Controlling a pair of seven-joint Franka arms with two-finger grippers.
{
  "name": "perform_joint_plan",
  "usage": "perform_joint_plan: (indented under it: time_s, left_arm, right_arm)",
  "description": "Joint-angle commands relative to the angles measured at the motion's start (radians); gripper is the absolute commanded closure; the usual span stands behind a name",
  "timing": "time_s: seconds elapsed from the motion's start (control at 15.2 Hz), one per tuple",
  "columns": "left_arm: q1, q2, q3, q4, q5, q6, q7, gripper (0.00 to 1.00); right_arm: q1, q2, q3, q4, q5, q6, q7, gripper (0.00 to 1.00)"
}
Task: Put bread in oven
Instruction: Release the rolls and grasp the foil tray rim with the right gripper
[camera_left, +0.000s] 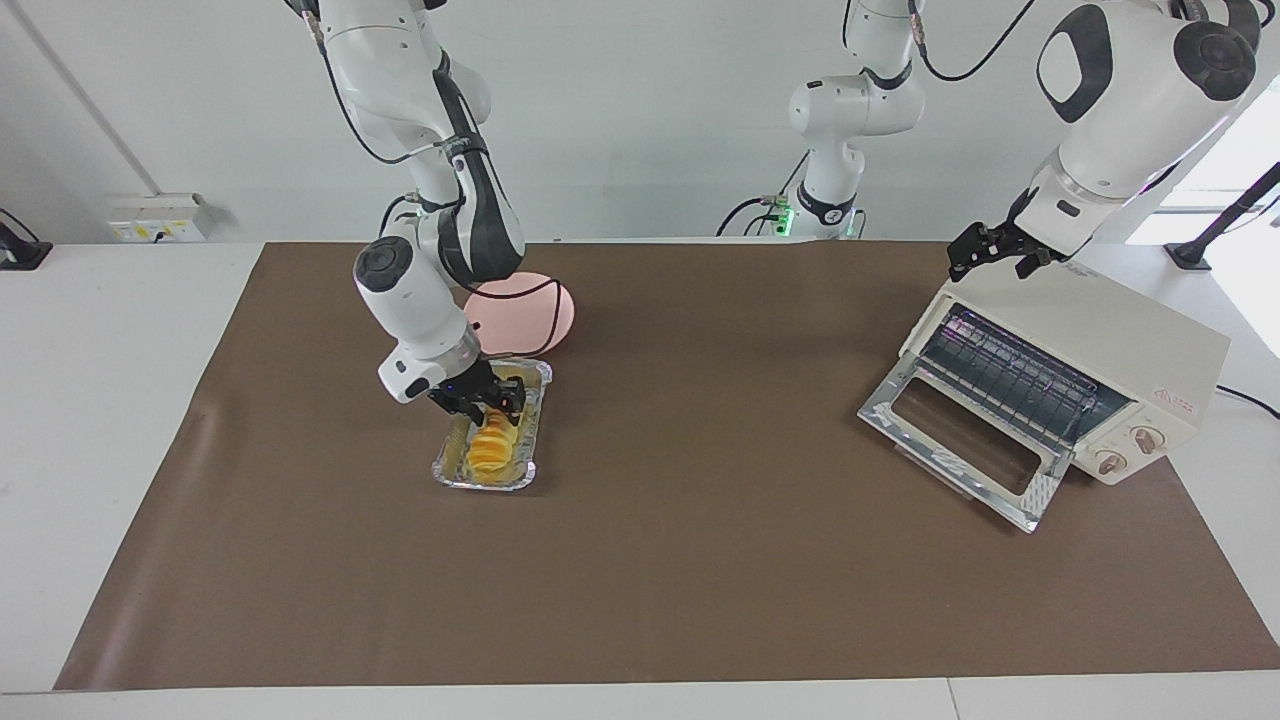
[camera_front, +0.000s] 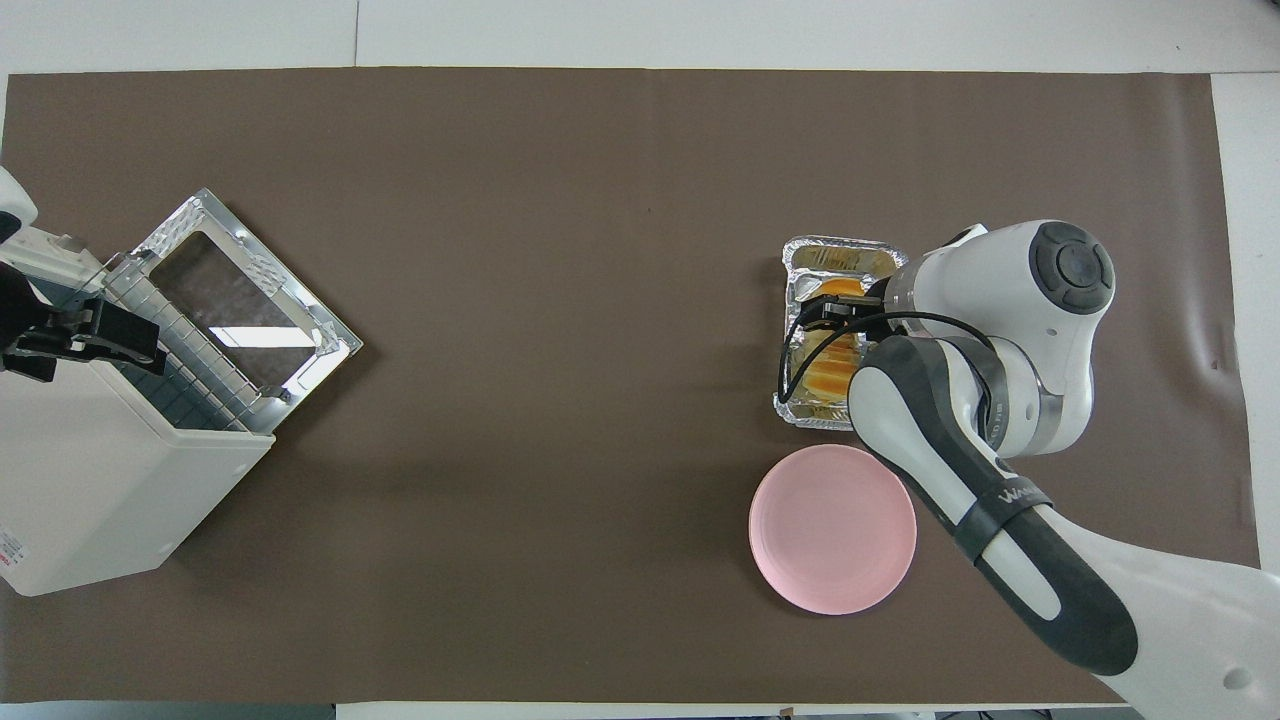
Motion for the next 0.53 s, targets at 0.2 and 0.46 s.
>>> perform_joint_plan:
  time_s: [0.2, 0.46]
  left_arm:
    - [0.004, -0.019, -0.002, -0.012, 0.017, 0.012, 0.000, 0.00]
    - [0.003, -0.019, -0.002, -0.012, 0.017, 0.012, 0.000, 0.00]
  right_arm:
    - [-0.094, -0.024, 0.000, 0.024, -0.027, -0.076, -0.057, 0.00]
    - [-0.112, -0.044, 0.002, -0.039, -0.024, -0.070, -0.056, 0.05]
